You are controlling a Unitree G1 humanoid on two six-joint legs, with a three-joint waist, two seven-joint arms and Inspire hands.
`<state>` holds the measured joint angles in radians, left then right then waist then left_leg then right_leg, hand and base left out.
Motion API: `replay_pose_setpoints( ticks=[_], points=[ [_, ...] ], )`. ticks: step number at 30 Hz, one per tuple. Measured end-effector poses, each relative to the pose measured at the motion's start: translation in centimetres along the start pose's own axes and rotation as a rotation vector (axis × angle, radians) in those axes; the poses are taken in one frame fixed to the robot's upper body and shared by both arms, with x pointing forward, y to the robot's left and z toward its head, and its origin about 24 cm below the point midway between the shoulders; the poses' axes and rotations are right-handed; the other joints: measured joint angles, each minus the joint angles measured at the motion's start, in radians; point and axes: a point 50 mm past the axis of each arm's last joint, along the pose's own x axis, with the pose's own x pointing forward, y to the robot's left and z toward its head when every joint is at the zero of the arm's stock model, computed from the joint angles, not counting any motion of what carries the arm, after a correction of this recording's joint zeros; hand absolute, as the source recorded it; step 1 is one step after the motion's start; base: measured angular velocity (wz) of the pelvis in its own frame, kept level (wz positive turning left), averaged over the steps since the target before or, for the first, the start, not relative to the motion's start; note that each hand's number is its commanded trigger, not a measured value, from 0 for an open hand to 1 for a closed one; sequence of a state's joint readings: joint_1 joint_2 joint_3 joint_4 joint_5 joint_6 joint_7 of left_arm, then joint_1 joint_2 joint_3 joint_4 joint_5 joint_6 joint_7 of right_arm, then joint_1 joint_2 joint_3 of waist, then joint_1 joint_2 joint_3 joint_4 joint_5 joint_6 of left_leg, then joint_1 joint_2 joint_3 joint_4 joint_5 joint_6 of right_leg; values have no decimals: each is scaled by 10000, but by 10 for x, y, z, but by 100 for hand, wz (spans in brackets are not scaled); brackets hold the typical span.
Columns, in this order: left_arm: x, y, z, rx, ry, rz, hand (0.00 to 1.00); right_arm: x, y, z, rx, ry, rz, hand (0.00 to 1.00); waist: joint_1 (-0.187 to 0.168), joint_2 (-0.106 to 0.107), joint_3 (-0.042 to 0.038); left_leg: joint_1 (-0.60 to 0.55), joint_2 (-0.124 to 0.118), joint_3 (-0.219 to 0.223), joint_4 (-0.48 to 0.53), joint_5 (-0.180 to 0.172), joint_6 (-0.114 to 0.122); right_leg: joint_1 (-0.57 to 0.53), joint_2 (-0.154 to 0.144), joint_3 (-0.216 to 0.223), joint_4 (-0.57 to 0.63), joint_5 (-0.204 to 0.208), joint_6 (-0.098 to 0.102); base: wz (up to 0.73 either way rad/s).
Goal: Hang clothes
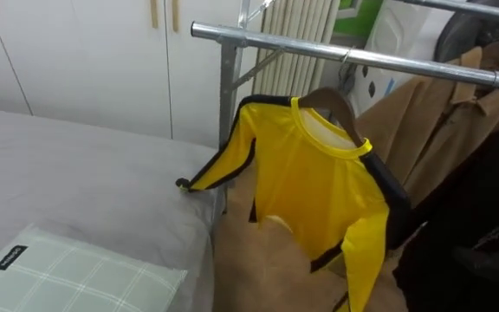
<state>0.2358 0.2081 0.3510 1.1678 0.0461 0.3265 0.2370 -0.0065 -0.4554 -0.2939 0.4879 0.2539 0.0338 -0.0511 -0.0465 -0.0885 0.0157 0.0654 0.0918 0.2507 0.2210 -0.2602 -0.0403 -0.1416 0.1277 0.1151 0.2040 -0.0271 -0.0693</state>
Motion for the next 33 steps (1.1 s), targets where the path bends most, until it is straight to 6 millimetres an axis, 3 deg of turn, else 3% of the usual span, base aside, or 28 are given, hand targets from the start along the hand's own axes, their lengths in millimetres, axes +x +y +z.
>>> replay_pose_setpoints(
  ticks=[5, 9, 13, 16, 20, 23, 28, 33],
  points=[
    [0, -1, -1, 24, -50, 321, 0, -24, 18, -46, 492, 1198, 132, 0, 9, 170, -9, 158, 7, 70, -12, 0, -2, 92, 27, -3, 17, 6, -2, -3],
    [-1, 1, 6, -57, -669, 766, 0, -51, 40, -100, 745, 3176, 552, 0, 67, 369, -54, 189, -32, 99, -45, -3, 7, 79, 9, 104, 58, -10, 24, -2],
    [-3, 2, 14, -651, -1388, 1185, 0, -81, 50, -141, 849, 4864, 764, 0, 30, 532, -33, 293, -114, 220, -239, 0, 22, 23, 8, 166, 195, -43, 63, -13],
    [-4, 0, 16, -1128, -1613, 1111, 0, -88, 51, -148, 874, 5143, 848, 0, -23, 615, -33, 293, -159, 314, -284, 15, 77, -60, 1, 200, 235, -10, 43, -22],
    [-5, -4, 17, -1133, -2178, 997, 0, -93, 59, -153, 1053, 5125, 1434, 0, 15, 647, -100, 374, -158, 368, -332, 11, 84, -21, 22, 263, 212, -6, 44, -3],
    [-7, -13, 15, -986, -2260, 671, 0, -100, 69, -164, 1545, 5653, 2016, 0, 138, 679, -92, 527, -160, 363, -428, 7, 90, 111, 21, 247, 167, -13, 56, 0],
    [-9, -28, 10, -852, -2311, -41, 0, -129, 81, -193, 2221, 7361, 2649, 0, 257, 770, -91, 537, -155, 278, -526, -5, 110, 187, 4, 144, -2, -7, 76, 6],
    [-12, -36, 10, -830, -2371, -434, 0, -140, 89, -200, 2239, 7814, 3186, 0, 251, 858, -83, 517, -152, 277, -565, -9, 121, 153, 20, 149, -1, -24, 106, 0]
  ],
)
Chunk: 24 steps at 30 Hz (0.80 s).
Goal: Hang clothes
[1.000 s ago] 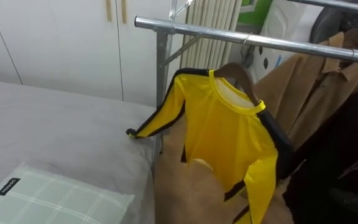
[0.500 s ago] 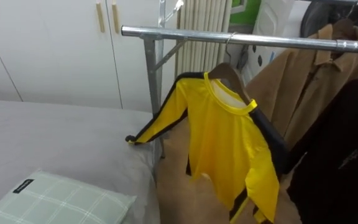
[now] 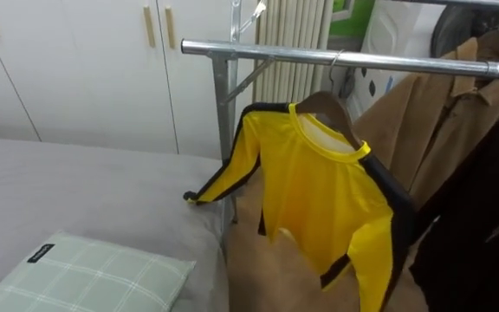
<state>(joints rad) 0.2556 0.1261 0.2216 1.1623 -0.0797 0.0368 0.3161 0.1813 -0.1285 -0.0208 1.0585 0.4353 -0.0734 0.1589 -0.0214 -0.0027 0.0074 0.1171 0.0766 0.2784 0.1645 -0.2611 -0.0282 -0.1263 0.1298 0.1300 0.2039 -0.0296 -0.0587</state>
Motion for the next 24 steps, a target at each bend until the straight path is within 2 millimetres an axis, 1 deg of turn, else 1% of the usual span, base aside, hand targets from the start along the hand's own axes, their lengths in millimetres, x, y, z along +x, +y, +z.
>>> replay_pose_setpoints(
  ticks=[6, 13, 19, 24],
  points=[
    [-1, -7, 2, 107, -198, -475, 0, 4, 13, -2, -371, 271, 677, 0, -11, -67, -6, -15, -12, -55, -32, -5, 10, 3, -22, -29, -23, -26, 28, 1],
    [-2, -11, 3, 253, -392, -877, 0, 4, 13, -7, -460, 420, 707, 0, -10, -166, 52, -14, -18, -73, -48, -8, 16, 16, -39, -60, -23, -32, 37, 0],
    [-3, -15, 2, 544, -393, -1238, 0, 4, 12, -9, -509, 537, 678, 0, -11, -125, 75, -26, -17, -71, -49, -13, 24, 2, -39, -59, -24, -33, 36, 0],
    [-3, -16, 3, 574, -419, -1335, 0, 5, 14, -8, -662, 598, 680, 0, -10, -102, 73, -35, -14, -139, -42, -13, 24, 31, -56, -122, -42, -40, 31, 3]
  ],
)
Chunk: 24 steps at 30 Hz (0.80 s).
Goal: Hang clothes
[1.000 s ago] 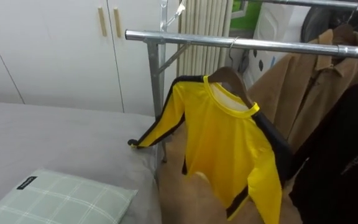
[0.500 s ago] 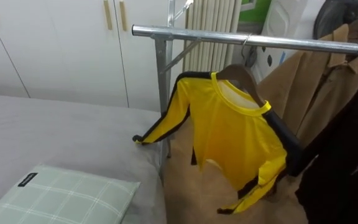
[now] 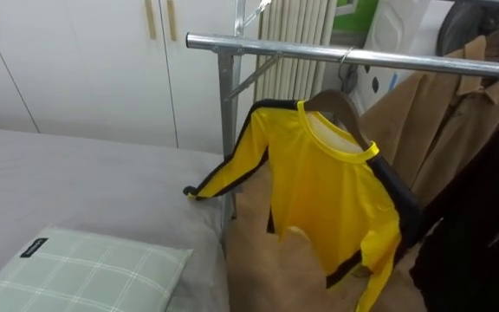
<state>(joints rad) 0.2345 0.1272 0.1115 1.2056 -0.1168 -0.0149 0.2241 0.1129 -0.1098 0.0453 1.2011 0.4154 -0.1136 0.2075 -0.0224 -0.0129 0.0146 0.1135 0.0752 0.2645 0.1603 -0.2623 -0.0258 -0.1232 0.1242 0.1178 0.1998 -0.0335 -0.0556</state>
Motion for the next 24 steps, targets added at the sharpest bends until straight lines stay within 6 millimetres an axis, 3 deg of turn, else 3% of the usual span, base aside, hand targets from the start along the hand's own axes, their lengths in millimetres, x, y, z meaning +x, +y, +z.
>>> replay_pose_setpoints(
  ticks=[4, 11, 14, 20, 21, 23, 24],
  points=[
    [0, -1, 1, 184, -53, -46, 0, 2, 4, 5, -516, -26, 69, 0, 1, 72, -28, 15, 1, -111, 64, 2, 2, 96, -25, -85, -99, 1, -1, 7],
    [-1, -4, 5, 279, -425, -62, 0, 5, 9, 12, -1456, -43, 300, 0, 69, 167, -8, -58, 1, -522, 66, 12, 16, 212, -139, -508, -142, -81, -26, 19],
    [-1, -5, 14, 190, -787, -119, 0, 5, 9, 13, -2087, 21, 333, 0, 310, 213, -16, -205, 2, -878, 130, 18, 13, 219, -219, -812, -142, -165, -61, 34],
    [-1, -9, 27, 98, -1489, -353, 0, 7, 11, 19, -2822, -28, 431, 0, 551, 260, -14, -666, 8, -1860, 504, 70, -40, 396, -589, -2059, -129, -521, -143, 65],
    [-1, -11, 30, 91, -1604, -485, 0, 7, 10, 20, -2886, -27, 419, 0, 542, 275, -5, -812, 43, -1780, 671, 89, -70, 491, -718, -2476, -148, -631, -135, 109],
    [-2, -13, 34, 60, -1768, -669, 0, 6, 8, 17, -2998, 114, 349, 0, 511, 283, -2, -915, 178, -1047, 837, 178, -151, 736, -931, -3151, -131, -831, -117, 116],
    [-2, -15, 35, 60, -1813, -839, 0, 6, 6, 17, -3059, 168, 306, 0, 510, 262, 3, -918, 274, -228, 958, 270, -157, 876, -1092, -3562, -147, -976, -94, 119]
  ],
)
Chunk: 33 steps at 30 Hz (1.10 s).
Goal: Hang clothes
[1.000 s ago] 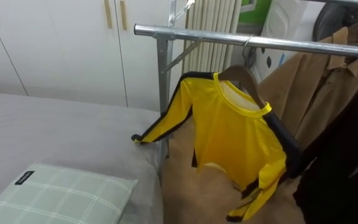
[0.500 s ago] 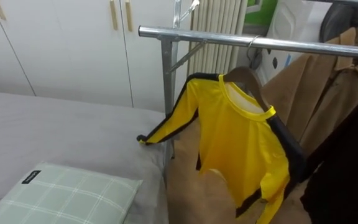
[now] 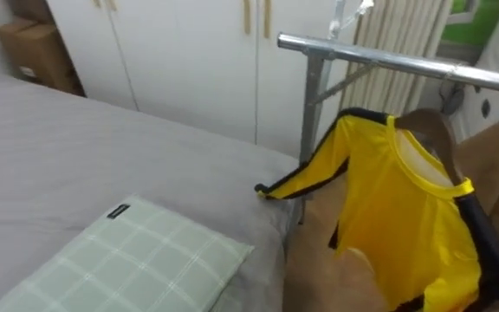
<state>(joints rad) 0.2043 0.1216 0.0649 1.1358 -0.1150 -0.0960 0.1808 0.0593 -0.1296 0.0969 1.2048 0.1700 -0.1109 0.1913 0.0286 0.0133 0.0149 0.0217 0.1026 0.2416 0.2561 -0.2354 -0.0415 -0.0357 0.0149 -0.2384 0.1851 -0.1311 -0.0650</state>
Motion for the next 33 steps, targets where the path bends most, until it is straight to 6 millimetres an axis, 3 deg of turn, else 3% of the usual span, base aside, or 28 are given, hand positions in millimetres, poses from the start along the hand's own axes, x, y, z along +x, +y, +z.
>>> replay_pose_setpoints(
  ticks=[1, 2, 4, 7, 14, 16, 18, 20, 21, 22, 24, 25, 26, 27, 28, 30, 33],
  points=[
    [0, 1, 0, -59, -17, -72, 0, -1, -1, -2, 5, 64, -50, 0, 14, -10, -8, 11, 119, 762, 75, 52, -8, 137, -161, -463, 13, -185, 40, 120],
    [0, 2, 1, -42, -24, -93, 0, -1, -2, -2, -1, 81, -66, 0, 17, -15, -8, 0, 166, 1013, 137, 74, -15, 224, -232, -709, 17, -264, 60, 121],
    [0, 4, -2, -68, 60, -145, 0, -2, -5, -3, -74, 132, -142, 0, 33, -53, -56, -20, 309, 1926, 230, 153, -23, 504, -478, -1582, 34, -525, 154, 117],
    [-2, 2, -8, -61, 274, -323, 0, -3, -11, -5, 137, 313, -413, 0, 99, 28, -69, -39, 261, 1888, 353, 152, -21, 918, -666, -2406, 39, -734, 321, 94],
    [-3, 0, -12, -389, 405, -296, 0, -3, -14, -4, 513, 305, -685, 0, 178, -36, -63, -98, 28, 1862, 298, 99, 73, 1271, -1061, -3466, 460, -1087, 682, 48],
    [-3, -1, -13, -333, 457, -330, 0, -3, -15, -6, 595, 449, -848, 0, 207, -45, -54, -105, -96, 1838, 213, 71, 180, 1304, -1411, -4086, 1160, -1177, 832, 45],
    [-3, -1, -15, -231, 522, -331, 0, -5, -17, -11, 1032, 588, -1100, 0, -13, -39, -54, -90, -240, 1553, 117, 87, 351, 1328, -1801, -4496, 1979, -1193, 859, 99],
    [-3, 0, -16, 1, 618, -303, 0, -8, -21, -19, 1513, 820, -1453, 0, -267, -83, -35, 17, -432, 1057, 1, 154, 603, 1344, -2223, -4373, 2921, -1204, 878, 135],
    [-3, 1, -16, 119, 607, -305, 0, -10, -23, -25, 1849, 946, -1645, 0, -423, -19, -24, 90, -577, 441, -32, 117, 735, 1061, -2325, -3700, 3513, -1262, 930, 132],
    [-2, 3, -14, 134, 556, -255, 0, -10, -23, -27, 2075, 980, -1697, 0, -469, -36, -59, 67, -700, -12, -29, 105, 805, 785, -2102, -2456, 3277, -1424, 1011, 115],
    [-2, 8, -15, 170, 618, -140, 0, -9, -22, -24, 2092, 907, -1665, 0, -432, -202, -42, 52, -841, -433, -99, 117, 843, 319, -1823, -1223, 2351, -1415, 993, 86],
    [-1, 10, -16, 210, 681, -81, 0, -9, -20, -24, 2121, 907, -1651, 0, -458, -332, -28, 49, -940, -765, -66, 110, 846, 185, -1708, -650, 1461, -883, 1087, 99],
    [-1, 10, -17, 219, 733, -79, 0, -9, -19, -26, 2156, 945, -1672, 0, -526, -313, -31, 36, -947, -1052, -13, 84, 846, 269, -1605, -456, 1314, -606, 1214, 117],
    [-1, 8, -17, 224, 769, -122, 0, -9, -19, -29, 2248, 1061, -1794, 0, -554, -290, -106, 36, -947, -1469, -7, 63, 782, 717, -1440, -410, 822, -447, 1328, 100],
    [-2, 7, -16, 205, 753, -147, 0, -8, -18, -28, 2228, 1113, -1805, 0, -465, -321, -111, -25, -1046, -1664, -8, 48, 757, 1074, -1333, -470, 383, -416, 1311, 80],
    [-2, 6, -18, 187, 798, -163, 0, -6, -17, -22, 2034, 1001, -1725, 0, -443, -332, -117, -47, -1051, -1918, -21, 71, 722, 1268, -1287, -714, 159, -369, 1337, 43],
    [-3, 7, -21, 150, 904, -106, 0, -5, -16, -19, 1897, 957, -1619, 0, -174, -343, -109, 111, -1049, -2054, -124, 108, 676, 1490, -1229, -564, -49, -380, 1353, 18]
  ],
)
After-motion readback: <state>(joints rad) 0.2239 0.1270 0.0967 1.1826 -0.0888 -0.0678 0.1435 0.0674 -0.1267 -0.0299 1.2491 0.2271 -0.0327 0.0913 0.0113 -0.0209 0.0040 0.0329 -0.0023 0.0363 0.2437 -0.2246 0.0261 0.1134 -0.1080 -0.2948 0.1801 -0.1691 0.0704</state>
